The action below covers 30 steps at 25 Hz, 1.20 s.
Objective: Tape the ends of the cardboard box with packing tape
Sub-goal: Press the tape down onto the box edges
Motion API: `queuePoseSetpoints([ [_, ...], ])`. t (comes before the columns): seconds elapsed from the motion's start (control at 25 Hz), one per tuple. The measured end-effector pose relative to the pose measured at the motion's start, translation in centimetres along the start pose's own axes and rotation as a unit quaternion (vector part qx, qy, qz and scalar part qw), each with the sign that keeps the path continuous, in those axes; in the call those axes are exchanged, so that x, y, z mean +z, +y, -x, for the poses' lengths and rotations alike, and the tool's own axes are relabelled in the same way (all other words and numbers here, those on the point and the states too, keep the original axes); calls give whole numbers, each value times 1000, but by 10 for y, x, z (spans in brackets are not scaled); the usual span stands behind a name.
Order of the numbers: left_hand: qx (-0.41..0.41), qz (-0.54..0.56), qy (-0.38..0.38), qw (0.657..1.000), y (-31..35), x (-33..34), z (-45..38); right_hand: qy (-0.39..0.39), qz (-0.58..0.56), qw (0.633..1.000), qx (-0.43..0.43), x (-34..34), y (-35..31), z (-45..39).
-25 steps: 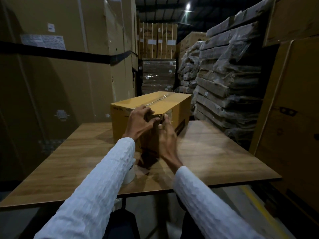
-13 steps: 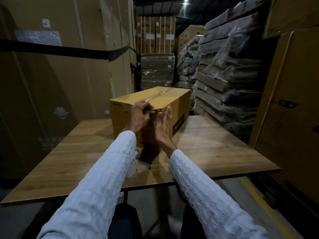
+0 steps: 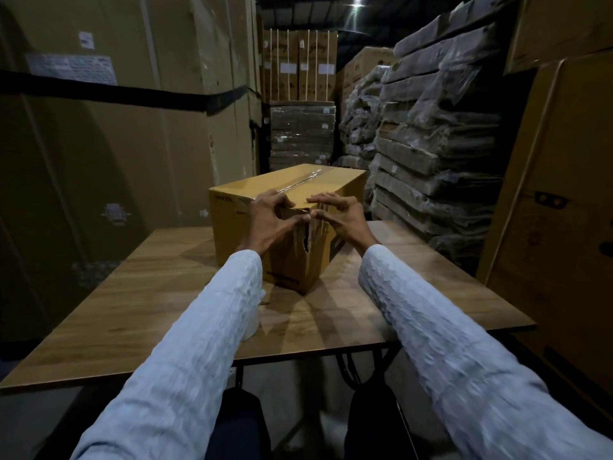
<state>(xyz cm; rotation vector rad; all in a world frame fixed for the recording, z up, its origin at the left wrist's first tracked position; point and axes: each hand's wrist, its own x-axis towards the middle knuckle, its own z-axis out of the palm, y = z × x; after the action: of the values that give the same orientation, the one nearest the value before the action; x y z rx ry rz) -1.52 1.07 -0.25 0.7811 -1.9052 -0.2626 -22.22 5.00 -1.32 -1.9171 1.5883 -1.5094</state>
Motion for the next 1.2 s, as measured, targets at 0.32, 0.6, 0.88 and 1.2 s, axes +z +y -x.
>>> queuePoseSetpoints([
  [0.32, -4, -1, -33, 999, 3, -14, 3, -44, -23, 999, -7, -12, -1, -2],
  [0.6, 10, 6, -34, 999, 0, -9, 2, -39, -12, 999, -36, -11, -5, 2],
  [0.88, -7, 14, -26, 1000, -1, -9, 2, -51, -35, 997, -44, -10, 3, 2],
  [1.2, 8, 8, -31, 999, -1, -10, 3, -48, 4, 997, -57, -9, 5, -1],
])
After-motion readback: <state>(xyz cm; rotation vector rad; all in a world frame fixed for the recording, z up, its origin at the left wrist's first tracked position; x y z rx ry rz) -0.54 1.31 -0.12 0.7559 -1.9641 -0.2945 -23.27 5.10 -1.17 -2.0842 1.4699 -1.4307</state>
